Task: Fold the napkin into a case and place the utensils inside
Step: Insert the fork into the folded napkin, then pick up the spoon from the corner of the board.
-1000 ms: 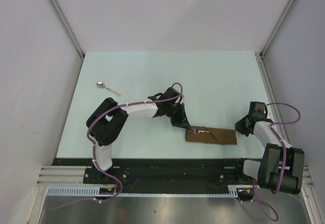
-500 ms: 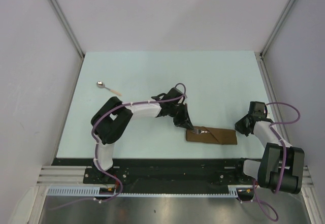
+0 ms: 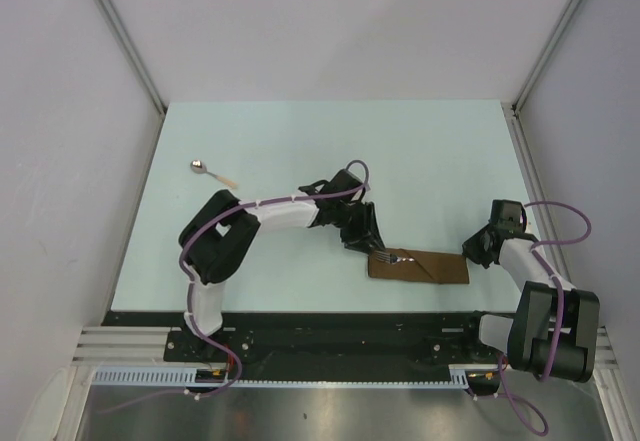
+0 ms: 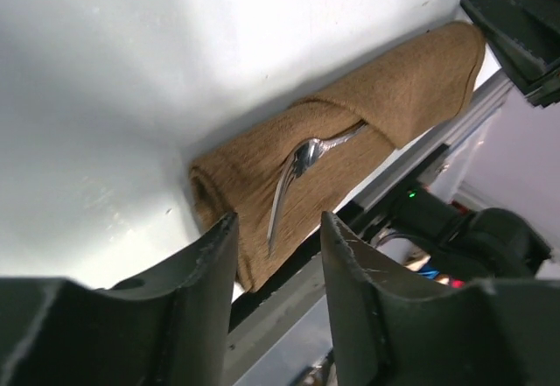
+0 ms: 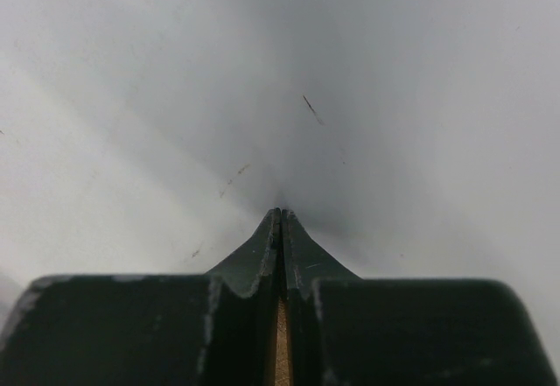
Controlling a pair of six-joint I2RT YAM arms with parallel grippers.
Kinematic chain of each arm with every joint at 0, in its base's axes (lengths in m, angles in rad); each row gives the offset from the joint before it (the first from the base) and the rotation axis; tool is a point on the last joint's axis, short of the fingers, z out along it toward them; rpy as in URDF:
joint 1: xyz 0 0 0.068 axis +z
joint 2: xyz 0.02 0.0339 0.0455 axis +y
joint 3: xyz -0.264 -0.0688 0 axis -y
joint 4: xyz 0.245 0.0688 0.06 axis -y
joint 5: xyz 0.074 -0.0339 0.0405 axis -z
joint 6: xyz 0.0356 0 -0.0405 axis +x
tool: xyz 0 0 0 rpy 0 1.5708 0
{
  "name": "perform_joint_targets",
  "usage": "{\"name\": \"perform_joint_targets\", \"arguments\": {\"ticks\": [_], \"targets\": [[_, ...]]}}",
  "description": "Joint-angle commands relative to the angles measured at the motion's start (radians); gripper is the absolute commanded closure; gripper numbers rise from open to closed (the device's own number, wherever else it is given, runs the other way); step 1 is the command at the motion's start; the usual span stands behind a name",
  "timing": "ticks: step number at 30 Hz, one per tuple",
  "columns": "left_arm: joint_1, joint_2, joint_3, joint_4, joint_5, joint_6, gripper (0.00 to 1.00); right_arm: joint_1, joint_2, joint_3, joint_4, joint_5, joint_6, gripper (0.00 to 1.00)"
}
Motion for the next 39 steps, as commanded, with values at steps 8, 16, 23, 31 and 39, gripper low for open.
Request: {"name": "perform_joint_targets", "arguments": {"ticks": [8,16,23,31,39], "targets": [[0.206,-0.423,-0.071,-0.253,-0.286,0.308,0.15,0.004,-0.057,-0.034,-0.077,0.059,-0.016,0.94],[0.567,-0.414,-0.045,-0.296,-0.752,0.252,0.16,0.002,-0.195,0.000,-0.059,0.076,-0.045,0.88],[0.702,0.021,0.355,-0.571,-0.964,0.091,0.13,-0.008,-0.142,0.101,-0.073,-0.004,-0.154,0.81],[0.782,0.253,0.587,-0.664,-0.961,-0.034,0.22,-0.009,-0.190,0.118,-0.080,-0.091,-0.222,0.80],[0.800,0.325,0.567,-0.630,-0.865,-0.043,0.59,-0.001,-0.184,0.139,-0.068,-0.162,-0.229,0.80]]}}
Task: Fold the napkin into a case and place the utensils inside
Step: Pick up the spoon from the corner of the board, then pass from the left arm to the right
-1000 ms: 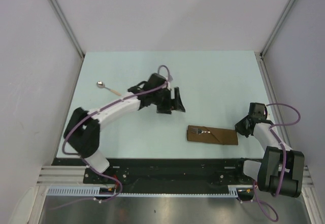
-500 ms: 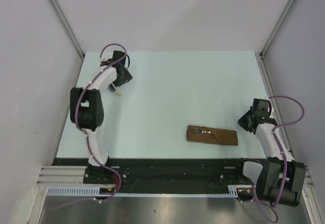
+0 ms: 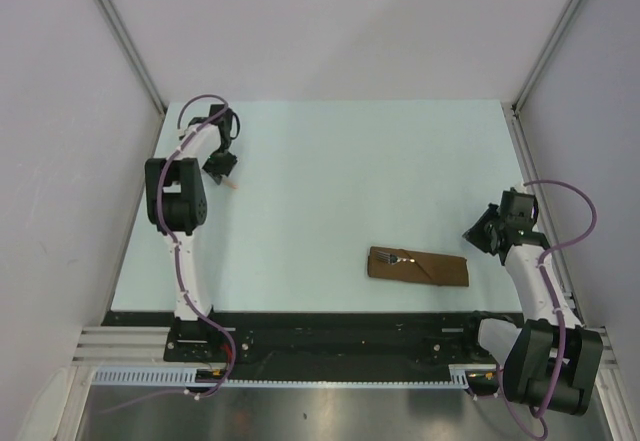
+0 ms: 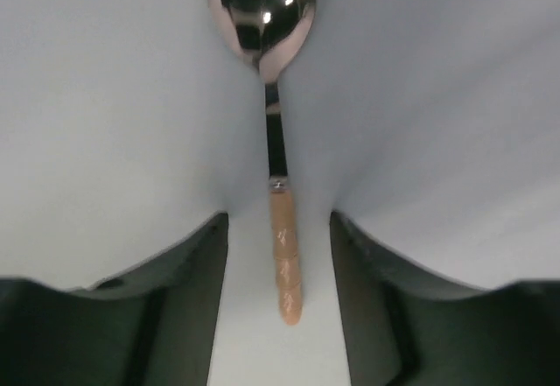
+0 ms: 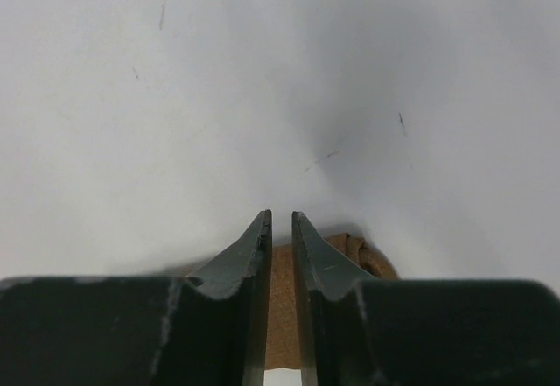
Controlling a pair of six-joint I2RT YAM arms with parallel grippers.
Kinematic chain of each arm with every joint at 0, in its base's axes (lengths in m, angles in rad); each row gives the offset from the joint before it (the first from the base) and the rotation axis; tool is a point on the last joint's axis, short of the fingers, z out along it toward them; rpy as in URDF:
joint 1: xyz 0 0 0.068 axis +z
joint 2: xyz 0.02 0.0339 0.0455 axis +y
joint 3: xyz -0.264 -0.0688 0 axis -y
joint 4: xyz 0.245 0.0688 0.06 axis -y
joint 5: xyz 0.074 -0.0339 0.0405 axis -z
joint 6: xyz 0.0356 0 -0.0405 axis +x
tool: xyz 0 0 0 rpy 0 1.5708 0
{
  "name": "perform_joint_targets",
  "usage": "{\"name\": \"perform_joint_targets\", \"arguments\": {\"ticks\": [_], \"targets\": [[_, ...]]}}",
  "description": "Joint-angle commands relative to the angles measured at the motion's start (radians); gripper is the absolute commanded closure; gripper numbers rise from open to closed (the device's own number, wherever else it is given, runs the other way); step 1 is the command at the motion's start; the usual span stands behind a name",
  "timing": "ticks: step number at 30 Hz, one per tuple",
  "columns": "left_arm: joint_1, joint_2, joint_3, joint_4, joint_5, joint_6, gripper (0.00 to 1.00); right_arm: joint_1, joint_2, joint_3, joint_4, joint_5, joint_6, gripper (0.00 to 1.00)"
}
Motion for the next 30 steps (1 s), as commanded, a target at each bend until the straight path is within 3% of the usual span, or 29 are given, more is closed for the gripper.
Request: {"name": "perform_joint_targets", "arguments": {"ticks": [1,2,5,6,9,14,19,23,30], "targets": [[0.006,0.045,0.024,-0.003,0.060,-0.018,0.63,0.016,-0.013,0.061,0.011,-0.071,-0.047,0.80],[0.007,0.045,0.024,0.005,0.066,-0.015,0.67,0.022,-0.013,0.075,0.017,-0.083,-0.082,0.80],[0.007,0.002,0.006,0.028,0.066,0.011,0.99,0.073,0.002,0.122,0.028,-0.110,-0.149,0.57],[0.007,-0.042,-0.026,0.038,0.080,0.028,1.00,0.093,0.013,0.143,0.031,-0.119,-0.166,0.49],[-0.005,-0.199,-0.147,0.121,0.165,0.075,1.00,0.223,0.083,0.232,0.052,-0.163,-0.232,0.37],[-0.098,-0.502,-0.430,0.331,0.316,0.220,1.00,0.431,0.334,0.378,0.148,-0.371,-0.213,0.32],[-0.299,-0.783,-0.728,0.588,0.509,0.258,1.00,0.554,0.571,0.522,0.353,-0.672,-0.001,0.30],[-0.481,-0.971,-0.975,0.776,0.580,0.185,1.00,0.633,0.698,0.582,0.598,-0.709,0.186,0.32],[-0.579,-1.048,-1.014,0.775,0.578,0.191,1.00,0.703,0.742,0.595,0.663,-0.623,0.235,0.40]]}}
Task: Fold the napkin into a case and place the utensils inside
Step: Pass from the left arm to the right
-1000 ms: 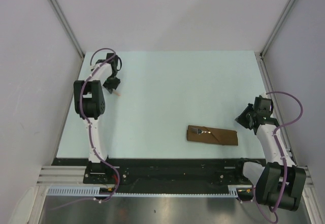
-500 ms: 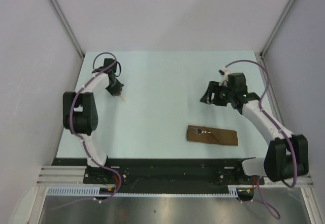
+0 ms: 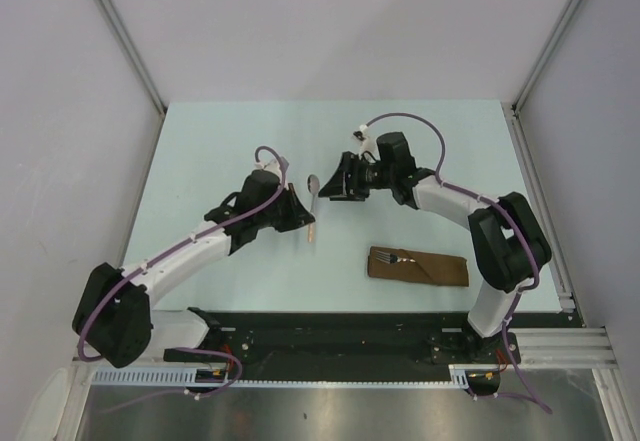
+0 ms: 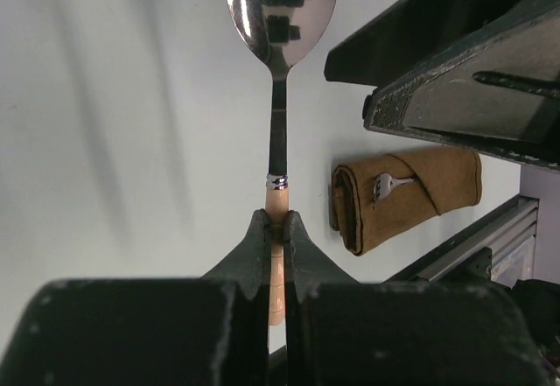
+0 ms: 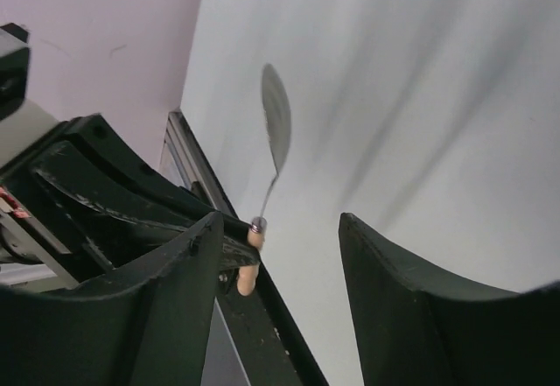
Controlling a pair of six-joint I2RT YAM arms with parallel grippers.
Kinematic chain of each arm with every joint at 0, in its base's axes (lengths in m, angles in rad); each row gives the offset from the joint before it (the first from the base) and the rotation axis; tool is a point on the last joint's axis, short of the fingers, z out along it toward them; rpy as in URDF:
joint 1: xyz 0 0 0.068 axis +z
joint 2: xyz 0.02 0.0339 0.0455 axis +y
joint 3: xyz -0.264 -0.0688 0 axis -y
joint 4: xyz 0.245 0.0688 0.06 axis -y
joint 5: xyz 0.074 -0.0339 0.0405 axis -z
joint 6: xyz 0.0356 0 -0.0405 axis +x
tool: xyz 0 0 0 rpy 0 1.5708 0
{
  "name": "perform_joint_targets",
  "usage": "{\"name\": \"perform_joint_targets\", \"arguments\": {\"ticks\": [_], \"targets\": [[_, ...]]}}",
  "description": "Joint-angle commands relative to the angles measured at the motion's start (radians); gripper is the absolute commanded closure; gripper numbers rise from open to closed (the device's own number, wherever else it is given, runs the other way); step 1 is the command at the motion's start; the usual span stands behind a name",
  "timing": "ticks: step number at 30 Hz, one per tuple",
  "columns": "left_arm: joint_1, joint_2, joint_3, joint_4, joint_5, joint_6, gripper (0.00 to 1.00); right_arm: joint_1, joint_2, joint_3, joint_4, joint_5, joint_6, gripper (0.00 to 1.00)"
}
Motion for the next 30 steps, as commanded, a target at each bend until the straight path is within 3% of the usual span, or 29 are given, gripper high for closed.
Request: {"name": "perform_joint_targets", "arguments": {"ticks": [1,7,10,11,14,18,19,20,22,23,24,26,27,30], "targets": [[-0.029,-0.059,0.005,0.062,0.011,-0.009,1.00,0.018,0.002,0.042,0.149,-0.007,0.082,0.42],[-0.055,-0.025,0.068,0.019,0.014,-0.026,1.00,0.076,0.000,0.025,0.198,0.010,0.099,0.51],[-0.076,-0.012,0.082,0.040,0.028,-0.048,1.00,0.083,0.022,0.041,0.210,-0.027,0.099,0.72],[-0.076,-0.008,0.086,0.051,0.036,-0.054,1.00,0.081,0.031,0.042,0.206,-0.033,0.096,0.84],[-0.078,-0.004,0.108,0.052,0.053,-0.051,1.00,0.066,0.045,0.041,0.198,-0.068,0.094,0.96],[-0.077,0.002,0.134,0.049,0.094,-0.022,0.99,0.052,0.040,0.033,0.180,-0.102,0.059,1.00],[-0.073,0.013,0.148,0.027,0.118,-0.003,0.91,0.041,0.039,0.033,0.163,-0.122,0.050,1.00],[-0.058,0.019,0.184,-0.001,0.160,0.051,0.65,0.035,0.037,0.033,0.149,-0.142,0.016,1.00],[-0.009,-0.010,0.183,0.006,0.223,0.105,0.50,0.012,0.028,0.035,0.068,-0.218,-0.037,1.00],[0.014,-0.031,0.166,0.028,0.297,0.144,0.37,0.006,0.025,0.032,0.031,-0.245,-0.112,1.00],[0.037,-0.060,0.171,0.042,0.327,0.170,0.34,0.001,0.022,0.027,0.002,-0.304,-0.140,1.00],[0.101,-0.053,0.245,-0.027,0.393,0.248,0.37,0.000,0.016,0.033,-0.151,-0.364,-0.234,1.00],[0.114,-0.027,0.272,-0.076,0.428,0.276,0.37,0.003,0.008,0.035,-0.212,-0.383,-0.340,1.00],[0.120,0.033,0.366,-0.191,0.580,0.403,0.37,0.015,-0.026,0.021,-0.397,-0.446,-0.450,1.00]]}}
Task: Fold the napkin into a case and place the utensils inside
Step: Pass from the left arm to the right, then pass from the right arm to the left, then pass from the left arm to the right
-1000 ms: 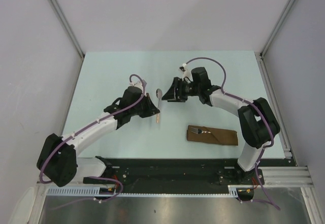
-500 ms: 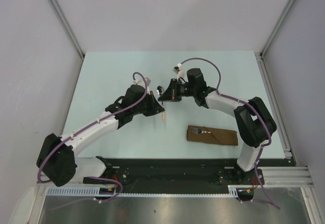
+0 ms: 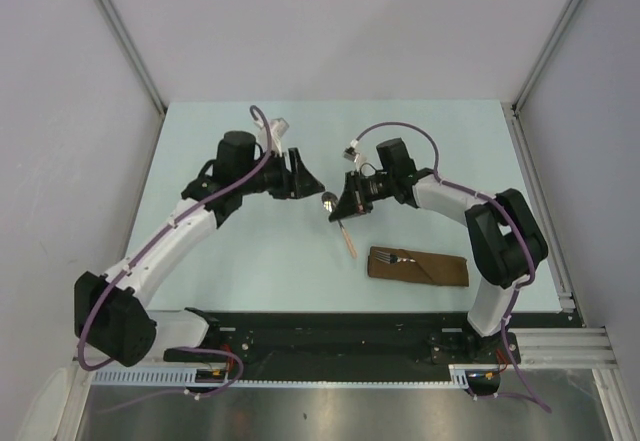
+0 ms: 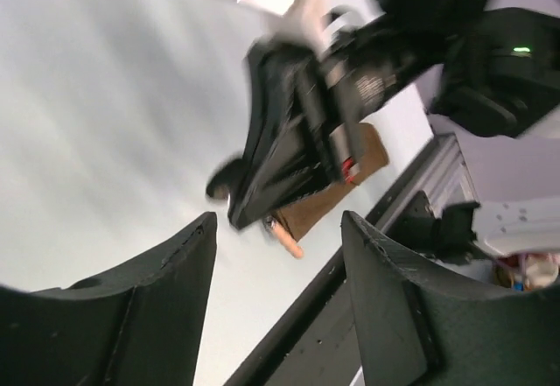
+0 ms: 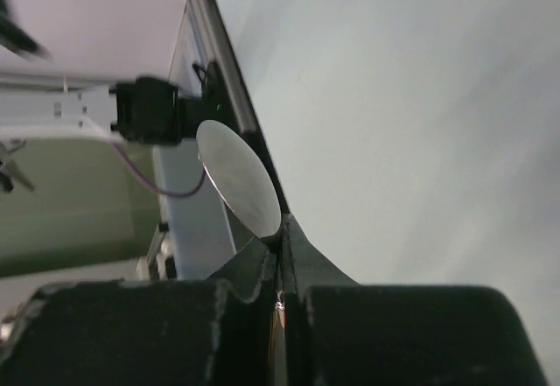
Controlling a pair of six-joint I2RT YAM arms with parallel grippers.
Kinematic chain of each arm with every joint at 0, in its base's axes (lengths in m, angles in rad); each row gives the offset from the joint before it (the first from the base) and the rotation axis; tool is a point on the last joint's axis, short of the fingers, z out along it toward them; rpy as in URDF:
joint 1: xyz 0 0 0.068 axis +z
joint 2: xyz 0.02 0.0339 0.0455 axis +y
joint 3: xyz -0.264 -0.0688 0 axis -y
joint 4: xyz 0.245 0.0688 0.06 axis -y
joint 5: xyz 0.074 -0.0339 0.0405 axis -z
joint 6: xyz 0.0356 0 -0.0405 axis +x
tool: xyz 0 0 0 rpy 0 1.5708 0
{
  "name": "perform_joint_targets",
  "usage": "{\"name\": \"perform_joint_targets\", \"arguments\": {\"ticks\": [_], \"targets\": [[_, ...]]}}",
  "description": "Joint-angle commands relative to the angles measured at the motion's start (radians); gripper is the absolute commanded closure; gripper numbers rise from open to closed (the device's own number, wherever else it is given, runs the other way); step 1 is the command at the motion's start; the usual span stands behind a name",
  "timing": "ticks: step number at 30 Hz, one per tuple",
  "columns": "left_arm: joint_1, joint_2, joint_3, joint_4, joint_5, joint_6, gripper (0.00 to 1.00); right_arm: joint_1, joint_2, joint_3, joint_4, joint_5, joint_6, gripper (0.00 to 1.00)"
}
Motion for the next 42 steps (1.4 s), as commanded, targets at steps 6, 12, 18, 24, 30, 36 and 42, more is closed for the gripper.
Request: {"name": "perform_joint_targets", "arguments": {"ticks": [6,12,18,24,30,36,42], "targets": [[-0.029,0.132,0.169,-0.248,0.327,0.408,0.36,0.055,-0.105,0.007,-0.421,-0.239,-0.340,1.00],[-0.074,0.135,0.137,-0.253,0.303,0.445,0.40,0.066,-0.138,-0.012,-0.432,-0.243,-0.331,1.00],[-0.103,0.156,0.132,-0.277,0.300,0.461,0.47,0.071,-0.150,-0.034,-0.432,-0.237,-0.331,1.00],[-0.122,0.184,0.147,-0.303,0.323,0.461,0.61,0.071,-0.165,-0.048,-0.411,-0.236,-0.316,1.00],[-0.134,0.198,0.173,-0.317,0.330,0.463,0.82,0.068,-0.180,-0.060,-0.402,-0.234,-0.310,0.99],[-0.135,0.124,0.127,-0.138,0.167,0.258,1.00,-0.039,-0.346,-0.212,-0.246,0.032,-0.074,0.52],[-0.233,0.069,-0.029,0.097,-0.182,-0.187,1.00,-0.260,-0.639,-0.362,-0.410,0.417,0.117,0.37]]}}
